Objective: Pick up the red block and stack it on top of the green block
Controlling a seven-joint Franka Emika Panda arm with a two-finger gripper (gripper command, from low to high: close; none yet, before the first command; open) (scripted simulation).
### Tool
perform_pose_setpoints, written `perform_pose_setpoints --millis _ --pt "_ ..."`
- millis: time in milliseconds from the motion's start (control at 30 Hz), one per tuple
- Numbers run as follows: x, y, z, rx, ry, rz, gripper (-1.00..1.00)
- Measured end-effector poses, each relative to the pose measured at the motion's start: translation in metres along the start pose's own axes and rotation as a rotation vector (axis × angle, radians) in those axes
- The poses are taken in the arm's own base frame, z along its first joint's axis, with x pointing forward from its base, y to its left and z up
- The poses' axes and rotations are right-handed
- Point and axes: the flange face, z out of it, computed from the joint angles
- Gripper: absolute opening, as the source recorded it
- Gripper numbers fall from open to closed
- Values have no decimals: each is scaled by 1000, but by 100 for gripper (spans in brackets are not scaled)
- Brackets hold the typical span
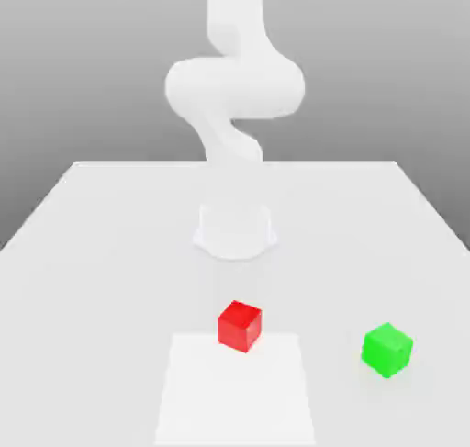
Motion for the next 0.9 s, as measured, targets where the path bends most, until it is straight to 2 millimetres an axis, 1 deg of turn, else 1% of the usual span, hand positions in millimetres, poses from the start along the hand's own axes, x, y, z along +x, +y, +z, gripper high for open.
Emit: perform_pose_setpoints --millis 100,200,300,400,467,567,600,667,833,867,900 --pt "-18 24 73 -82 -74 77 0" --pt "-45 55 137 -170 -139 148 0" --pt "-80 92 192 -267 -198 215 0" --pt "-123 137 238 -375 -252 282 0" --pt "-157 172 263 -458 -285 328 0" --pt "-212 231 295 -590 -328 396 0" --pt "-225 245 305 -616 -336 409 0" --pt "-238 260 319 -635 -344 420 0" --pt "-258 282 346 -643 -345 423 0" --pt "-260 285 348 -644 -344 423 -100" --pt "-260 285 348 -644 -344 423 -100"
